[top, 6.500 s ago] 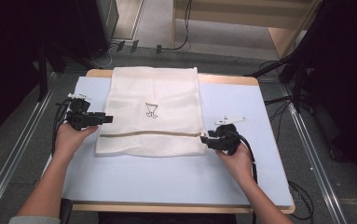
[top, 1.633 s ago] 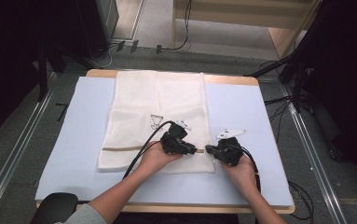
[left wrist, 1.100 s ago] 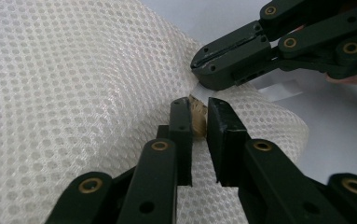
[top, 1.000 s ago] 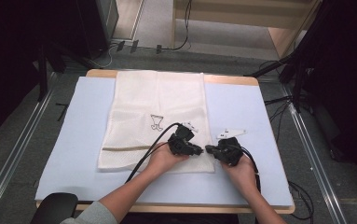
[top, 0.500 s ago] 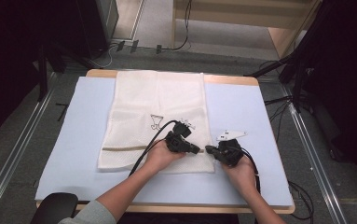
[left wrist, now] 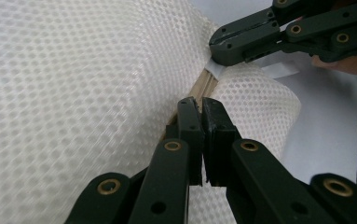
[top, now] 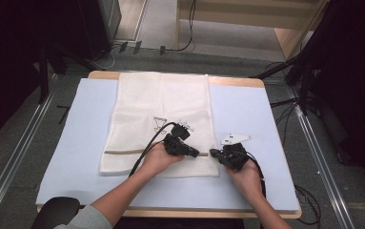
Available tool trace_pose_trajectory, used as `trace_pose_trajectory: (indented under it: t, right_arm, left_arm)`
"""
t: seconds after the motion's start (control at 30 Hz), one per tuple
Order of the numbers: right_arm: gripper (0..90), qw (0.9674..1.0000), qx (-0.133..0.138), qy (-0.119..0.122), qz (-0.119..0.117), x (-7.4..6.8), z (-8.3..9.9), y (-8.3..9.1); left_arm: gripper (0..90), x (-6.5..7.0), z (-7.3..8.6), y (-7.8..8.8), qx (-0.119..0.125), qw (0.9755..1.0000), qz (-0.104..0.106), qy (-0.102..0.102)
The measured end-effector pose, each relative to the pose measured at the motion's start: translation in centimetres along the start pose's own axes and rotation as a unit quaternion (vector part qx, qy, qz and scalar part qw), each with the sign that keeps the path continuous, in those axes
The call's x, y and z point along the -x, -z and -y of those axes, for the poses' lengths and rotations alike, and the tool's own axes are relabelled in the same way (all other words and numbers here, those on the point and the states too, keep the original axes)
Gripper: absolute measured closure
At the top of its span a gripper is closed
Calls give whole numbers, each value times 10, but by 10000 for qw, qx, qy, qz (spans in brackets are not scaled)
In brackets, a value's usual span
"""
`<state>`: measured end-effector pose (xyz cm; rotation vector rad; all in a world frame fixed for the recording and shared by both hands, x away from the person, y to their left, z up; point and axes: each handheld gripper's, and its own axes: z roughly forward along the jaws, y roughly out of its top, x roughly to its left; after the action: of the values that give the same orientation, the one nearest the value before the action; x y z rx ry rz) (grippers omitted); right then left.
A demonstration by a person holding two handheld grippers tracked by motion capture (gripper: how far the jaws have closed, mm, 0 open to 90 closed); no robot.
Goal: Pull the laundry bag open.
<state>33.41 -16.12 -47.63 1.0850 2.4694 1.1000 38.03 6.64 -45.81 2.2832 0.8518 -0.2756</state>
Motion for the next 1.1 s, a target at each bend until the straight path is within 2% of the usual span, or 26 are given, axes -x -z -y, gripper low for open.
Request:
trace_pose_trajectory:
  t: [0.17, 0.33, 0.57, 0.73, 1.1]
  right_arm:
    - [900, 10000, -16, 45, 48, -1, 0, 0]
    - [900, 10000, 34, -56, -15, 0, 1, 0]
    - [900, 9999, 73, -119, -64, 2, 2, 0]
    - [900, 9998, 106, -110, -111, 3, 3, 0]
    - [900, 9998, 97, -114, -108, 3, 3, 0]
  left_arm:
    - [888, -6, 6, 10, -8, 10000, 36, 69]
    - [888, -9, 12, 21, 43, 9999, 37, 96]
    - [888, -13, 16, 28, 15, 9999, 48, 145]
    - [888, -18, 20, 35, 12, 9996, 55, 279]
    - [889, -23, 26, 50, 1, 9995, 41, 300]
